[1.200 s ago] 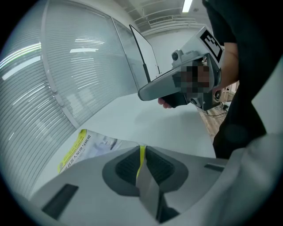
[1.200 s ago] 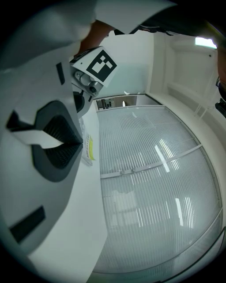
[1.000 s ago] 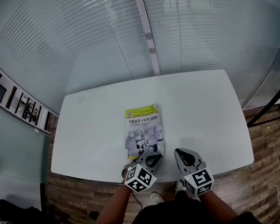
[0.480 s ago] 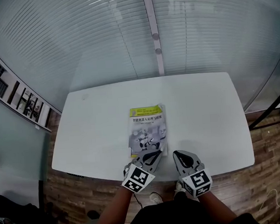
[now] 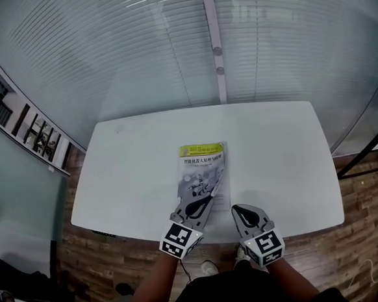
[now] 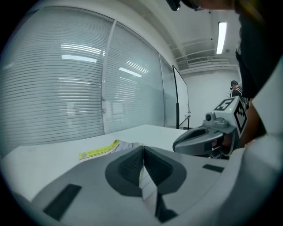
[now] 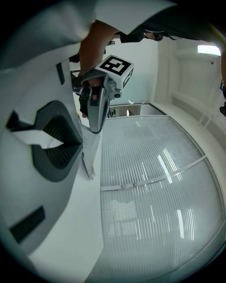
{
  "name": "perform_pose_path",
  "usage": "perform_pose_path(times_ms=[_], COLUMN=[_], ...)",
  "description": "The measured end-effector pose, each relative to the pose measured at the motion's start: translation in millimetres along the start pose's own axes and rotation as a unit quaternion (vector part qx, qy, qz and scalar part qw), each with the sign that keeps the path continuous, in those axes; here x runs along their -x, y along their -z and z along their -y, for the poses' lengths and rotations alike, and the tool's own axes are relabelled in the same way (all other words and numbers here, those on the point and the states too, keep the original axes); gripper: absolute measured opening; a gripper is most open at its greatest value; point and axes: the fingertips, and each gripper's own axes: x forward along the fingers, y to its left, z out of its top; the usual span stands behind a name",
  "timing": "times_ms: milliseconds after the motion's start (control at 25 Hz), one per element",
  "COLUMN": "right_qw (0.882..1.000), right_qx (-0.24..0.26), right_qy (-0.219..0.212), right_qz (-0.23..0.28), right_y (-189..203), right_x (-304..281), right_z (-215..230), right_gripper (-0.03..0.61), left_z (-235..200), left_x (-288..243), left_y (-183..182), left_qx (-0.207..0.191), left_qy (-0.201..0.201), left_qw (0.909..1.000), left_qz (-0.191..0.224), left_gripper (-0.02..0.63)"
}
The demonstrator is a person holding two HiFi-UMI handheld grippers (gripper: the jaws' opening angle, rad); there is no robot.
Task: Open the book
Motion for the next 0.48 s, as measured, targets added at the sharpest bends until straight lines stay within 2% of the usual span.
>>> perform_pose_path(times_ms=[280,480], right_qw=[1.0,0.999], right_qx=[0.015,0.029], right_qy=[-0.01,-0.02], right_qz=[-0.011,-0.001], right_y=[-7.1,-6.5], right_x=[-5.3,-11.2], right_z=[-14.0,-23.6], right_gripper=[0.006,0.006], left_z=[-28.2,-51.4], left_x=[22.0,42.0], left_y=[-7.6,-11.4], left_qx=[0.099,0.177], left_qy=[-0.027,-0.046], left_qw=[0.9929,0.9764], left_qz=[0.06,0.115], left_gripper=[0.019,0.018])
